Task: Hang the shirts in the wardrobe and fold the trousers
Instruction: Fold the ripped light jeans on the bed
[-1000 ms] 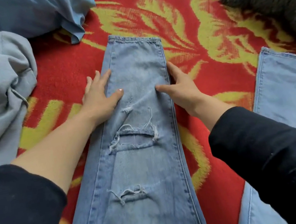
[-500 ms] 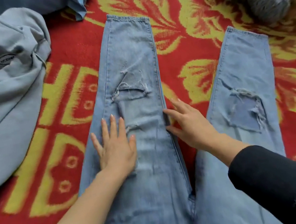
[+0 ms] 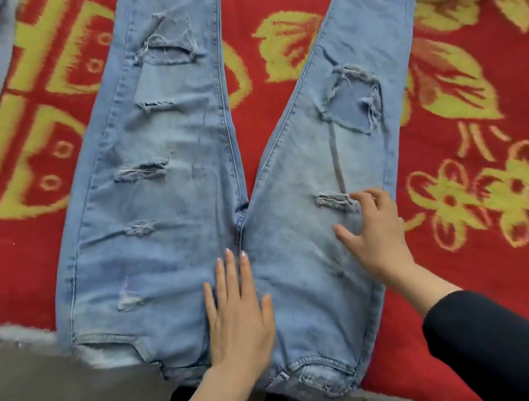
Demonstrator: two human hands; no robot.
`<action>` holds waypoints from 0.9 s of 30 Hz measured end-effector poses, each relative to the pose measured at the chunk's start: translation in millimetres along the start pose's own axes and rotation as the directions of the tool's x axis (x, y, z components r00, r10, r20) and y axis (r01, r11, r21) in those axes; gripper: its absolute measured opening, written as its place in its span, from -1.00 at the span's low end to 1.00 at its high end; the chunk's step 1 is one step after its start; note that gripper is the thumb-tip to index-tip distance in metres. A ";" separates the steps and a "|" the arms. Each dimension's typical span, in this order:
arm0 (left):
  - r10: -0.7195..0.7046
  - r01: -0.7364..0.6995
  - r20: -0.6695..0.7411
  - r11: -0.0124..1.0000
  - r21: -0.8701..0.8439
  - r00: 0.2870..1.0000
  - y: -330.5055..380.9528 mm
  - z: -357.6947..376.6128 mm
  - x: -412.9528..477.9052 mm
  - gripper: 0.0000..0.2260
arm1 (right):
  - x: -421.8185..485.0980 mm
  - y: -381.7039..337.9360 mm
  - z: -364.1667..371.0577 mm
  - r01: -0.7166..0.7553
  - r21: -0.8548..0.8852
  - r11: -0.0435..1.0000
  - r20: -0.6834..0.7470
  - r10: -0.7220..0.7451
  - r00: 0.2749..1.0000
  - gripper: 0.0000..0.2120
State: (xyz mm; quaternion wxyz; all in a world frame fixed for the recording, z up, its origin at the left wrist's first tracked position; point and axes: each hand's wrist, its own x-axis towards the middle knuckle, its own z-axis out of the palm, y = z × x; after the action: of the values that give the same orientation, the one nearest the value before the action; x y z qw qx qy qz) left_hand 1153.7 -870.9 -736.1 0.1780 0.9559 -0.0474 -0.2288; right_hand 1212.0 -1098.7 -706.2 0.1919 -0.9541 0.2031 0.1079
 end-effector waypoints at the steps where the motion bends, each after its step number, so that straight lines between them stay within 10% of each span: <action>1: 0.008 -0.008 0.003 1.000 0.001 1.000 11.1 15.0 -17.0 -0.42 | -11.8 10.3 -0.4 -0.037 0.002 0.999 0.014 0.037 0.999 -0.43; 9: -0.086 0.083 0.135 0.996 0.028 0.987 101.3 81.6 -93.4 -0.23 | -52.8 56.9 2.3 -0.249 0.224 0.942 0.092 0.234 0.968 -0.27; 17: -0.226 0.206 0.230 0.973 0.108 0.947 122.9 82.6 -85.4 -0.02 | -42.6 31.1 -16.1 -0.482 0.604 0.635 0.369 0.313 0.875 -0.60; 22: -0.233 0.227 0.183 0.972 0.055 0.955 123.0 54.7 -83.6 -0.30 | -38.3 8.6 -40.9 -0.409 0.643 0.648 0.402 0.170 0.900 -0.74; 27: -0.189 0.259 0.208 0.882 -0.394 0.960 73.6 6.4 -88.1 -0.91 | -26.1 -11.4 -49.8 -0.443 0.486 0.754 0.399 0.260 0.880 -0.90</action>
State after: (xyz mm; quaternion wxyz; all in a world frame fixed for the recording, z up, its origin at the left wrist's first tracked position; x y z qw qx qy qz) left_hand 1071.6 -926.3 -677.8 0.3459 0.8727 0.0991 -0.3301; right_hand 1199.9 -1100.5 -650.1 0.4696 -0.7691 0.3710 0.2242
